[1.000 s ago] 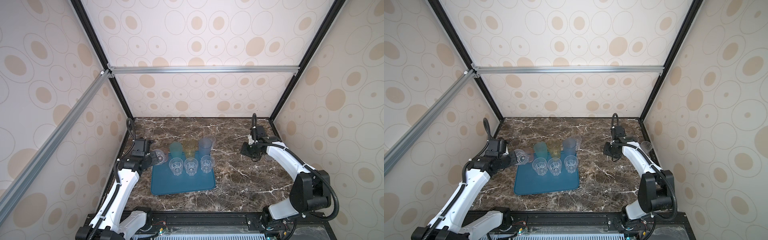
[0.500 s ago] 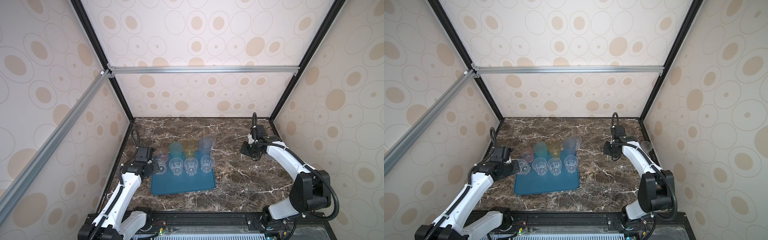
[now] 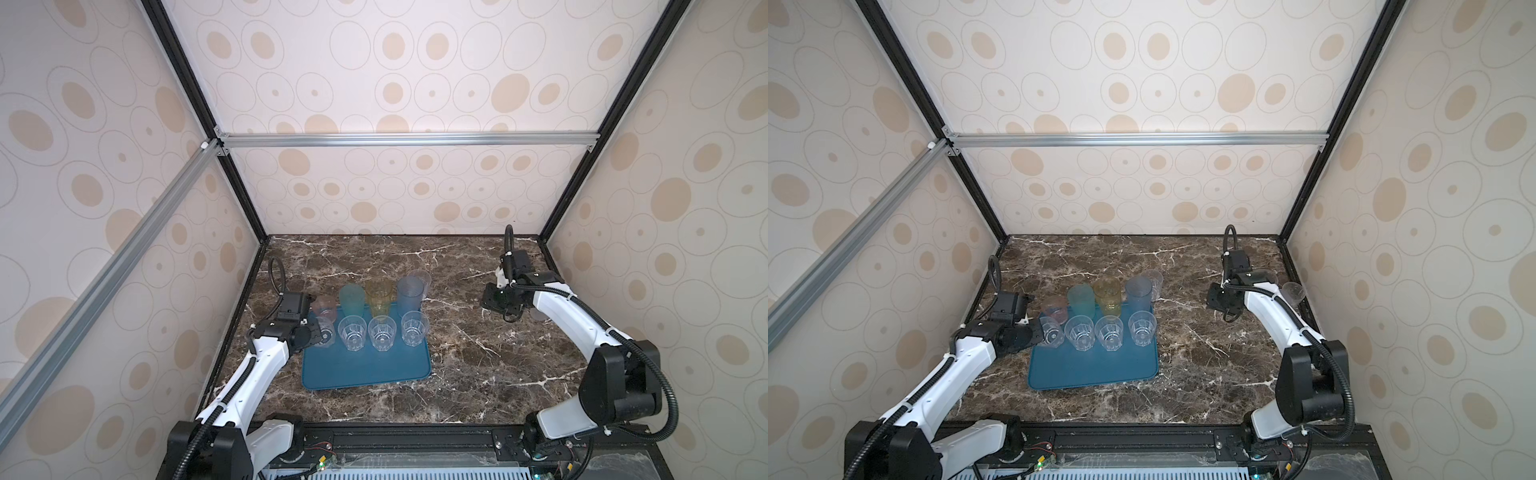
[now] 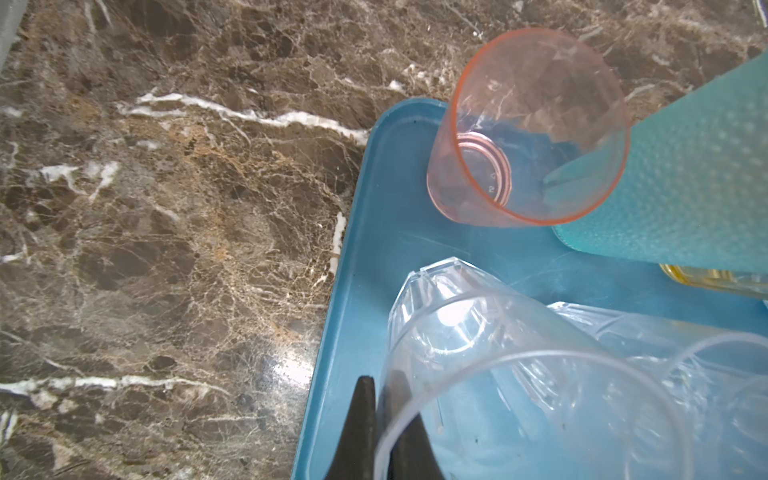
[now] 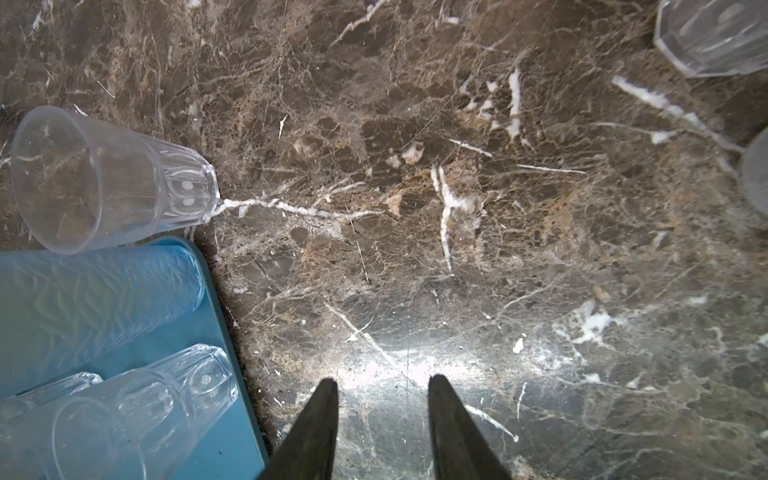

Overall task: Place the glasses into the tray
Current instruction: 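Lower the clear cup onto the tray and open the left gripper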

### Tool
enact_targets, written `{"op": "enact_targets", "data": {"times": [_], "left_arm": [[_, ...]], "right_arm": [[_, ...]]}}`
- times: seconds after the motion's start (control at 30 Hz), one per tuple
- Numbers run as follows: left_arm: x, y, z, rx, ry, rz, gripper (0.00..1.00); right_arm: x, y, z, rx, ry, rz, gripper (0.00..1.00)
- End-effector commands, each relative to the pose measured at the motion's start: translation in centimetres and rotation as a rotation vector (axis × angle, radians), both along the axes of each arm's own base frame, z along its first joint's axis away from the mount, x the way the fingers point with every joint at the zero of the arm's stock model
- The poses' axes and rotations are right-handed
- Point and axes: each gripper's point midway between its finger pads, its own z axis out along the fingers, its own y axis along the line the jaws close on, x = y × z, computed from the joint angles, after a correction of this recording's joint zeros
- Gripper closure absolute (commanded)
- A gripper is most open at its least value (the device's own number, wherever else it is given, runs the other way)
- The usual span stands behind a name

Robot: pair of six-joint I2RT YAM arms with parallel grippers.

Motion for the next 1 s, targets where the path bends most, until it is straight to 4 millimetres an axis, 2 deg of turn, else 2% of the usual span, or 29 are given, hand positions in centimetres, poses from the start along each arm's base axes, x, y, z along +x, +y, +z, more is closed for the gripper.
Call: {"op": "enact_targets", "data": {"times": [0.0, 0.13, 0.33, 0.6, 0.73, 0.97], "left_arm": [[0.5, -0.3, -0.2, -0.012, -0.011, 0.003, 0.98], [0.2, -0.3, -1.2, -0.014, 0.009, 0.008, 0.95], [0.2, -0.3, -0.8, -0.01, -0.007, 0.011, 0.93], [0.5, -0.1, 0.1, -0.003, -0.019, 0.012, 0.77], [1.0, 0.1, 2.2, 0.006, -0.063, 0.021, 0.7], [2.0, 0.5, 7.9, 0.017, -0.19, 0.032, 0.62]], "right_arm": [[-0.2, -0.2, -0.1, -0.015, 0.003, 0.002, 0.61], [-0.2, -0.1, -0.2, -0.009, 0.007, 0.004, 0.61], [-0.3, -0.2, -0.4, -0.015, 0.011, 0.005, 0.61], [-0.3, -0.2, -0.3, -0.013, 0.007, 0.004, 0.61], [-0.3, -0.2, -0.2, -0.019, 0.01, 0.004, 0.61], [-0.2, -0.4, 1.0, -0.028, -0.005, 0.007, 0.61]]}}
